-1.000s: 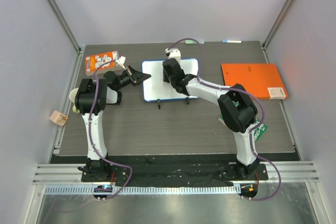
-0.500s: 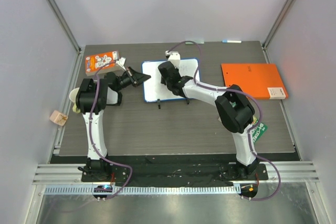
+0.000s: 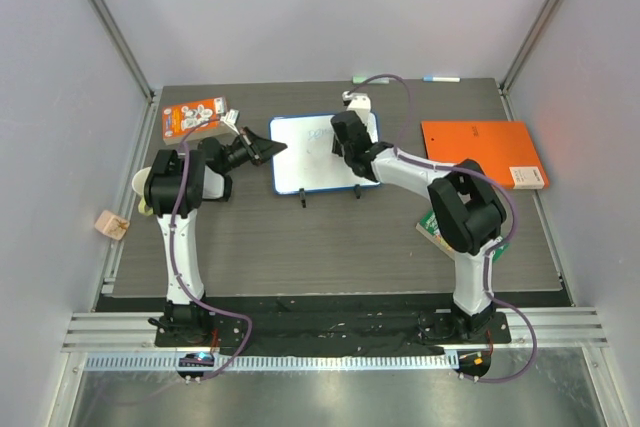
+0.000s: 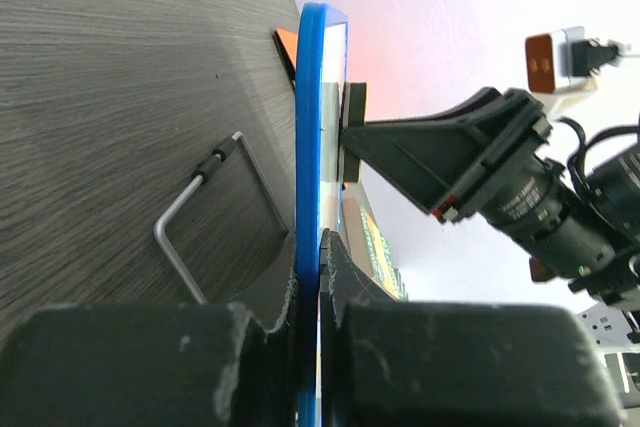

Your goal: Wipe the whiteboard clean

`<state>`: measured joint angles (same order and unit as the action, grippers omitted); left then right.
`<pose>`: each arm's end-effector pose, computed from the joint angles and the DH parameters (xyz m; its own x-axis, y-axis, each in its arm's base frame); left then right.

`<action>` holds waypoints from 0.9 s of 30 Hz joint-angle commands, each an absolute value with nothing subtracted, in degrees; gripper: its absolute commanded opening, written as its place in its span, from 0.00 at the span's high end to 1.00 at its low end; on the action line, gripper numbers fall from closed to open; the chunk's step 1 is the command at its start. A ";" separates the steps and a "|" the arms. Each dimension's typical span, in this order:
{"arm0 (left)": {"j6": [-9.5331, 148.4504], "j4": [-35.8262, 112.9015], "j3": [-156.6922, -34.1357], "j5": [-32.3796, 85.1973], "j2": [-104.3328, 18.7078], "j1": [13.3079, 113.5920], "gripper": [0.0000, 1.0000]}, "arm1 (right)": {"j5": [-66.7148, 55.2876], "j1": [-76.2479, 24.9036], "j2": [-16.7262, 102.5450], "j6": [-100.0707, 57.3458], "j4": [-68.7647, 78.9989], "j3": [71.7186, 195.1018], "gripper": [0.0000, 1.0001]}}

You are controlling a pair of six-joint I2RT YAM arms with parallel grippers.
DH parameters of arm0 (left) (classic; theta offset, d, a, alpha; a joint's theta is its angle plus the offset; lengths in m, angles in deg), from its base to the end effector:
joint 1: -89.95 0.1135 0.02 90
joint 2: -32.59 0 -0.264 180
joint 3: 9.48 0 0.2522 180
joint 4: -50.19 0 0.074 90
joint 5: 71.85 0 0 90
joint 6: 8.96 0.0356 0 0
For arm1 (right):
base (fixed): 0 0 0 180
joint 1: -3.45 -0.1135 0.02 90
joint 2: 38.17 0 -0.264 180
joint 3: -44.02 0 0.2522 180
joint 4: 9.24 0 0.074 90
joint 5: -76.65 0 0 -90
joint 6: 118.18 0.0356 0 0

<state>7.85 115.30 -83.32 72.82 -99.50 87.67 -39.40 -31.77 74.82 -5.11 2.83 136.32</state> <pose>0.4221 -0.0459 0.1063 -0.7623 -0.5237 -0.3804 0.3550 0.1532 -0.9222 0.3751 0.2457 0.2101 -0.4915 0.0839 -0.8668 -0.0259 0.9935 0.1109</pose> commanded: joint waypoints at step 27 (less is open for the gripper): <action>13.10 125.03 -83.54 74.22 -101.61 88.89 1.00 | -39.39 -28.53 77.67 2.51 14.81 131.34 0.99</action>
